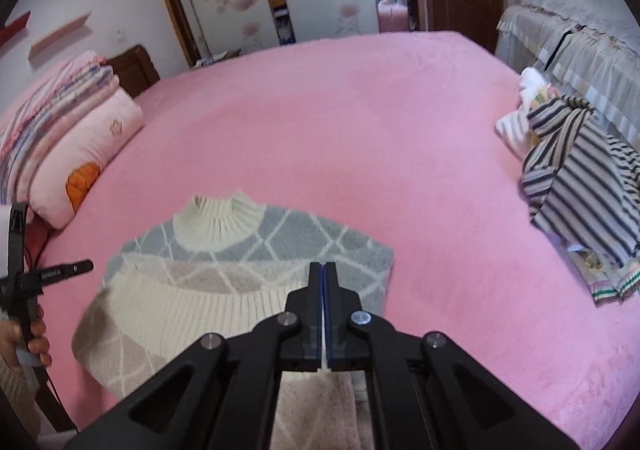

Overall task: Fold small clothes
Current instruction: 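Lift the hem with both tools and fold it up toward the collar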

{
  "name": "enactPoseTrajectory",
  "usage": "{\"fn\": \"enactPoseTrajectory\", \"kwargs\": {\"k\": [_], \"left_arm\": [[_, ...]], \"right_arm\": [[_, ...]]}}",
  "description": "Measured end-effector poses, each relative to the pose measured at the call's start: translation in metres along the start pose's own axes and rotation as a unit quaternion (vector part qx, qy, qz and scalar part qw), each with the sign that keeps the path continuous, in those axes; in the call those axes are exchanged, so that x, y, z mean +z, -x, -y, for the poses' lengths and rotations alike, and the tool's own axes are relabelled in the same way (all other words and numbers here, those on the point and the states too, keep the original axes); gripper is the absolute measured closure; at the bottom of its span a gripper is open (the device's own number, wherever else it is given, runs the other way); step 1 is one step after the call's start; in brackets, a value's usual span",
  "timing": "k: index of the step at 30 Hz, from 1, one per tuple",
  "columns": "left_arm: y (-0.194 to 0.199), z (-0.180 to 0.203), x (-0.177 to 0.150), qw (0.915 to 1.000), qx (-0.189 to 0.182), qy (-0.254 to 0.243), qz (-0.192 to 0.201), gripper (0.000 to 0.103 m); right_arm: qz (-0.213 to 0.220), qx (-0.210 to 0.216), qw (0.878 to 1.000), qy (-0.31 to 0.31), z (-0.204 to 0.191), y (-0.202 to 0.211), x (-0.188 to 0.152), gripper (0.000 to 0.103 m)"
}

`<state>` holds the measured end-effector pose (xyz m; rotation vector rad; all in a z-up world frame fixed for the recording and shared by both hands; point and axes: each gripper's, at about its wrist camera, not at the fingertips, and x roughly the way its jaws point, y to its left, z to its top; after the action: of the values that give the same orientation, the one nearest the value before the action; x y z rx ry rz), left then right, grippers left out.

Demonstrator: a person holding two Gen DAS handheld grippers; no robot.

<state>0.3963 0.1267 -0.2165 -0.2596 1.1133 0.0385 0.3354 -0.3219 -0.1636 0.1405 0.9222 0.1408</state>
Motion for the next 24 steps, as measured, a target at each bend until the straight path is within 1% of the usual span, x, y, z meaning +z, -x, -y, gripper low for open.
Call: {"fn": "enactPoseTrajectory", "kwargs": {"k": [2,3,4,5,6,7,8,9,10,11,12,14,15,17,20,24], "left_arm": [[-0.006,-0.006,-0.005,0.9999,-0.01,-0.005,-0.01,0.094],[-0.009,-0.009,-0.008,0.9998,-0.012,-0.01,-0.014,0.09],[-0.011,-0.012,-0.012,0.9995,-0.015,-0.021,-0.02,0.081],[-0.013,-0.015,-0.014,0.9992,-0.016,-0.028,-0.023,0.076],[-0.013,-0.017,-0.017,0.9989,-0.017,-0.036,-0.025,0.068],[-0.013,-0.02,-0.02,0.9982,-0.021,-0.05,-0.027,0.062],[-0.012,-0.021,-0.022,0.9977,-0.024,-0.058,-0.027,0.059],[-0.011,-0.023,-0.024,0.9967,-0.029,-0.07,-0.028,0.054],[-0.01,-0.025,-0.024,0.996,-0.033,-0.077,-0.029,0.05],[-0.009,-0.027,-0.025,0.9949,-0.039,-0.088,-0.031,0.049],[-0.007,-0.028,-0.025,0.9938,-0.044,-0.096,-0.033,0.047],[-0.008,-0.031,-0.028,0.9902,-0.057,-0.119,-0.047,0.041],[-0.009,-0.031,-0.028,0.9893,-0.055,-0.125,-0.05,0.039],[-0.012,-0.03,-0.033,0.9859,-0.044,-0.15,-0.059,0.039],[-0.018,-0.027,-0.038,0.9824,-0.035,-0.171,-0.067,0.039],[-0.02,-0.021,-0.04,0.9797,-0.038,-0.186,-0.063,0.039]], "right_arm": [[-0.028,0.011,1.0,0.002,0.002,-0.013,-0.01,0.103],[-0.039,0.016,0.999,0.001,0.002,-0.019,-0.014,0.103],[-0.048,0.018,0.999,0.001,0.004,-0.024,-0.017,0.103],[-0.059,0.02,0.998,0.002,0.005,-0.029,-0.021,0.103],[-0.068,0.023,0.997,0.003,0.006,-0.034,-0.024,0.1],[-0.078,0.023,0.997,0.004,0.007,-0.039,-0.028,0.099],[-0.085,0.021,0.996,0.005,0.008,-0.043,-0.03,0.092],[-0.093,0.021,0.995,0.005,0.009,-0.047,-0.033,0.081],[-0.095,0.021,0.995,0.004,0.009,-0.048,-0.036,0.075],[-0.096,0.024,0.995,0.003,0.01,-0.049,-0.037,0.065],[-0.096,0.027,0.995,0.003,0.011,-0.049,-0.038,0.058],[-0.099,0.031,0.995,0.001,0.013,-0.05,-0.039,0.054],[-0.102,0.03,0.994,0.001,0.014,-0.05,-0.04,0.053],[-0.108,0.025,0.994,0.004,0.015,-0.052,-0.041,0.053],[-0.122,0.032,0.992,0.008,0.015,-0.054,-0.044,0.053],[-0.134,0.042,0.99,0.019,0.012,-0.056,-0.05,0.053]]}}
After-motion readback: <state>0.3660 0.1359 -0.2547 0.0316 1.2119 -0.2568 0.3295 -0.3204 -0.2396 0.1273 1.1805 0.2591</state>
